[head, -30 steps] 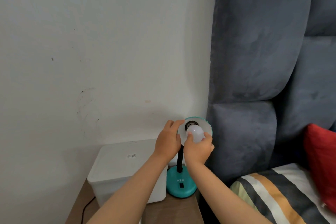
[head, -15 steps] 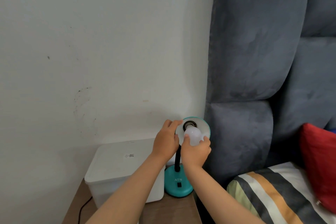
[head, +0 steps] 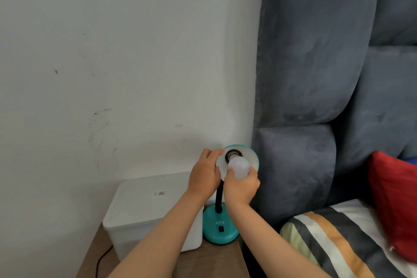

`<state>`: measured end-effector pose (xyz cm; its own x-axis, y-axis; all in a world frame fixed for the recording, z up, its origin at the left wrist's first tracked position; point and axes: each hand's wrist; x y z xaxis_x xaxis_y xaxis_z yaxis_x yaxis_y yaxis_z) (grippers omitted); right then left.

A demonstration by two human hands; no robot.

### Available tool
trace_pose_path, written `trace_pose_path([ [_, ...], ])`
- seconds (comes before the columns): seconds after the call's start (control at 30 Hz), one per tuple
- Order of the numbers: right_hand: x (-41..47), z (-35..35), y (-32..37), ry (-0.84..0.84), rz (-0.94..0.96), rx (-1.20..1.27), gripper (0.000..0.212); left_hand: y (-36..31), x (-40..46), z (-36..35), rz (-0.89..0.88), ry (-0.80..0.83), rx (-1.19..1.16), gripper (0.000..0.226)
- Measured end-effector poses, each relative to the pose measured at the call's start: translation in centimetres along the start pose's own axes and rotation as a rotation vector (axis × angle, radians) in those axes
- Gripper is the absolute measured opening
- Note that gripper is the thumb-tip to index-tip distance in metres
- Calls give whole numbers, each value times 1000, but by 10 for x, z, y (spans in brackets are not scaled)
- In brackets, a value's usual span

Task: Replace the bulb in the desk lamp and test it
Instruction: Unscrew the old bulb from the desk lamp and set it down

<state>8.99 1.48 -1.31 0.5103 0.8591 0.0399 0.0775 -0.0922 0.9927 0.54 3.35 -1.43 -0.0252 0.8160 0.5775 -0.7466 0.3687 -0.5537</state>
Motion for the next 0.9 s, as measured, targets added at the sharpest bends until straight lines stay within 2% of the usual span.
trace_pose_path([
  [0.23, 1, -1, -6, 4, 35, 60, 60, 1, 0, 1, -2, -1, -7, 52],
  [0.37, 4, 5, -5, 11, 75, 1, 54, 2, 0, 0, 0, -2, -14, 52],
  [0.53, 5, 4, 2, 15, 49, 32, 60, 1, 0, -1, -8, -3, -14, 52],
  [0.77, 5, 3, 3, 30, 120, 8, 44, 2, 0, -1, -7, -1, -12, 51],
  [0.9, 4, 3, 1, 51, 202, -53, 56, 2, -2, -1, -9, -6, -15, 52],
])
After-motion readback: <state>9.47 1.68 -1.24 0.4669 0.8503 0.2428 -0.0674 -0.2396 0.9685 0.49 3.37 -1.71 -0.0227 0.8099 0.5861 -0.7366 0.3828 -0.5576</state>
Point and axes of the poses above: each hand's wrist, its own x-axis towards the middle knuckle, its own z-axis out of the back of the hand, y = z × x, and after that the axes turned 2 degrees about z, right-handed
